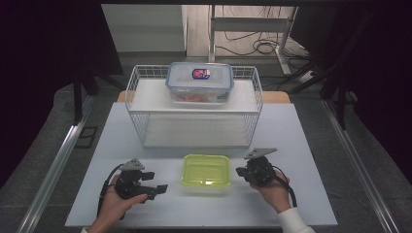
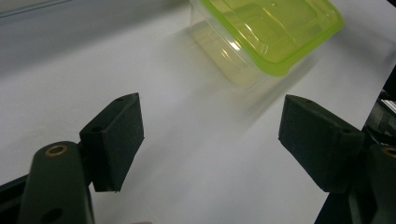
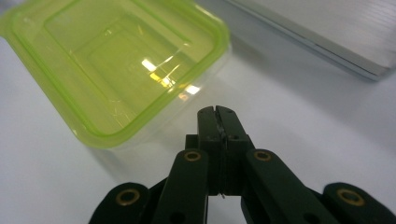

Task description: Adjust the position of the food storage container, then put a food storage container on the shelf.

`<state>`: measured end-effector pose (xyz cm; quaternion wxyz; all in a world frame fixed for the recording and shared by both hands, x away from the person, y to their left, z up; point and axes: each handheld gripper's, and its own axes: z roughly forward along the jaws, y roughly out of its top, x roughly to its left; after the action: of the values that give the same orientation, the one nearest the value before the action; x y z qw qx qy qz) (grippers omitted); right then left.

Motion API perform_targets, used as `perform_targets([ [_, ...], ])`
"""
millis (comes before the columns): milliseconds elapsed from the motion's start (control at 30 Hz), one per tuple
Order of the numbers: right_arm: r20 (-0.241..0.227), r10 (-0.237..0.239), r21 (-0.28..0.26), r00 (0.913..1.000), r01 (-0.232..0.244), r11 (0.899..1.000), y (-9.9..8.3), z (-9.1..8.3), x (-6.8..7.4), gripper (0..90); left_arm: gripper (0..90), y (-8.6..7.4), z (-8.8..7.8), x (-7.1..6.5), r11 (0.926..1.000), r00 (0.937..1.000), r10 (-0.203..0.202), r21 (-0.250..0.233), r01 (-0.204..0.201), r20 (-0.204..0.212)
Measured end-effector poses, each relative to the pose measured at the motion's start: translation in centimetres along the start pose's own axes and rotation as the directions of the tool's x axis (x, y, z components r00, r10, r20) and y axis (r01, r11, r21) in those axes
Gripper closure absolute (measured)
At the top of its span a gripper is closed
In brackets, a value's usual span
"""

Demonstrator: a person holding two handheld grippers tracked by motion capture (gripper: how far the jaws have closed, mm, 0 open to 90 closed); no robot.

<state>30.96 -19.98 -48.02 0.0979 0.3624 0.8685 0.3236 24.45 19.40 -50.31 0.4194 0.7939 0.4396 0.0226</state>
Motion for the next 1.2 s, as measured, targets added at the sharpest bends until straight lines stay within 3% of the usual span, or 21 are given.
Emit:
perform_targets([
  [167, -0.049, 0.064, -0.06, 0.9967, -0.067, 0.996, -1.0, -1.5, -1.0, 85.3, 21.9, 0.1, 0.0, -0.1, 1.0, 1.0, -0.008, -0.004, 0.008, 0.001],
  [267, -0.099, 0.109, -0.082, 0.9892, -0.117, 0.99, -1.4, -2.0, -1.4, 67.0, 21.9, 0.2, 0.1, -0.1, 0.9999, 0.9999, -0.013, -0.004, 0.013, 0.0],
  [300, -0.099, 0.109, -0.082, 0.9892, -0.117, 0.99, -1.4, -2.0, -1.4, 67.0, 21.9, 0.2, 0.1, -0.1, 0.9999, 0.9999, -0.013, -0.004, 0.013, 0.0],
  [333, -0.105, 0.131, -0.092, 0.9858, -0.14, 0.986, -1.5, -2.1, -1.4, 56.5, 21.9, 0.2, 0.1, -0.1, 0.9998, 0.9999, -0.017, -0.007, 0.017, 0.002],
  [400, -0.104, 0.134, -0.098, 0.9855, -0.144, 0.985, -1.5, -2.1, -1.5, 53.6, 21.9, 0.3, 0.1, 0.0, 0.9998, 0.9998, -0.021, -0.008, 0.021, 0.005],
  [467, -0.134, 0.173, -0.117, 0.9758, -0.189, 0.975, -1.5, -2.1, -1.6, 44.6, 22.1, 0.5, 0.1, 0.1, 0.9992, 0.9988, -0.04, -0.003, 0.04, 0.028],
  [533, -0.154, 0.182, -0.119, 0.9712, -0.201, 0.972, -1.5, -2.1, -1.7, 41.1, 22.1, 0.8, 0.1, 0.1, 0.9988, 0.9984, -0.048, -0.005, 0.048, 0.029],
  [733, -0.163, 0.2, -0.127, 0.9662, -0.221, 0.967, -1.4, -1.9, -1.3, 31.7, 22.0, 1.9, 0.4, 0.5, 0.9948, 0.9932, -0.101, -0.005, 0.102, 0.058],
  [800, -0.156, 0.201, -0.134, 0.967, -0.223, 0.966, -1.3, -1.8, -1.2, 28.7, 21.6, 2.2, 0.6, 0.4, 0.9952, 0.9943, -0.097, -0.002, 0.098, 0.043],
  [1200, -0.175, 0.229, -0.127, 0.9575, -0.253, 0.959, -0.9, -1.6, -0.9, 27.3, 17.8, 4.3, 2.2, -0.1, 0.9921, 0.9902, -0.126, 0.007, 0.125, 0.061],
])
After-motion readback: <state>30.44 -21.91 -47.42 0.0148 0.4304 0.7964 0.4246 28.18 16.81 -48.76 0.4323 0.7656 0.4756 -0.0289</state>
